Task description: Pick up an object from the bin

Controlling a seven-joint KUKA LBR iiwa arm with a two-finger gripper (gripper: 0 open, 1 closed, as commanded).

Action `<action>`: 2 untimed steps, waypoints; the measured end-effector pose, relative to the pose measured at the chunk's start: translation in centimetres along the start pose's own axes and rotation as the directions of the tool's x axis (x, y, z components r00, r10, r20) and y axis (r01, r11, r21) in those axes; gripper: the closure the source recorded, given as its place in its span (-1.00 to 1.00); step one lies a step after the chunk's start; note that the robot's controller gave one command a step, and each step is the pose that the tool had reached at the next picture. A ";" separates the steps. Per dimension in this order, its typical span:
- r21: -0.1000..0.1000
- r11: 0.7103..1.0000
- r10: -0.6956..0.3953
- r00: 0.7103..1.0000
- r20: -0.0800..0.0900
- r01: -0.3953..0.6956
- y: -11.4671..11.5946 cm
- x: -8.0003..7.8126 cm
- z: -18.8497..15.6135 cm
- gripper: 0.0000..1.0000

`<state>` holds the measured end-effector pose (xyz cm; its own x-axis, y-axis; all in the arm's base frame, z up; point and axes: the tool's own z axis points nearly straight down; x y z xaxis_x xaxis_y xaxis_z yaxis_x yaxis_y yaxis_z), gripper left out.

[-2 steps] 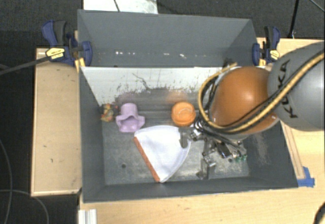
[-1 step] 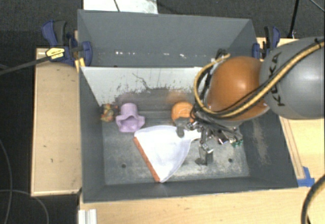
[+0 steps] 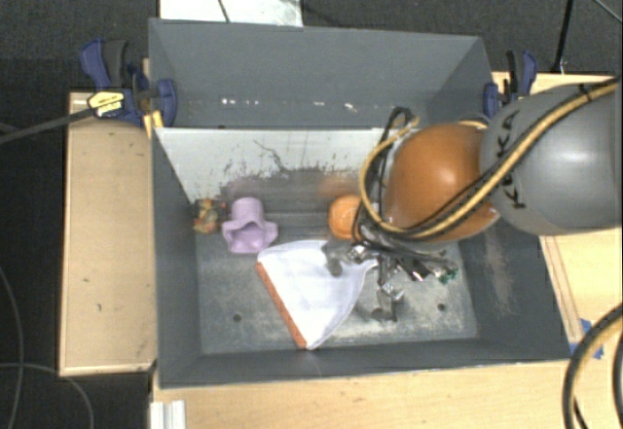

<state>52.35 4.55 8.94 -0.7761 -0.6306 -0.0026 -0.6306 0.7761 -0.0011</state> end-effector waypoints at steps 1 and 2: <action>-0.002 0.998 0.056 0.998 -0.003 -0.056 0.4 0.8 1.9 1.00; -0.002 0.998 0.057 0.998 -0.003 -0.057 0.4 0.8 1.9 1.00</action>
Offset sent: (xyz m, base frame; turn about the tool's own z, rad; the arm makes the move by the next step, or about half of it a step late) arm 0.0000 0.0000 0.0000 0.0000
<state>51.44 4.34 7.00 -0.8108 -0.5853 0.0000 -0.5853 0.8108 0.0013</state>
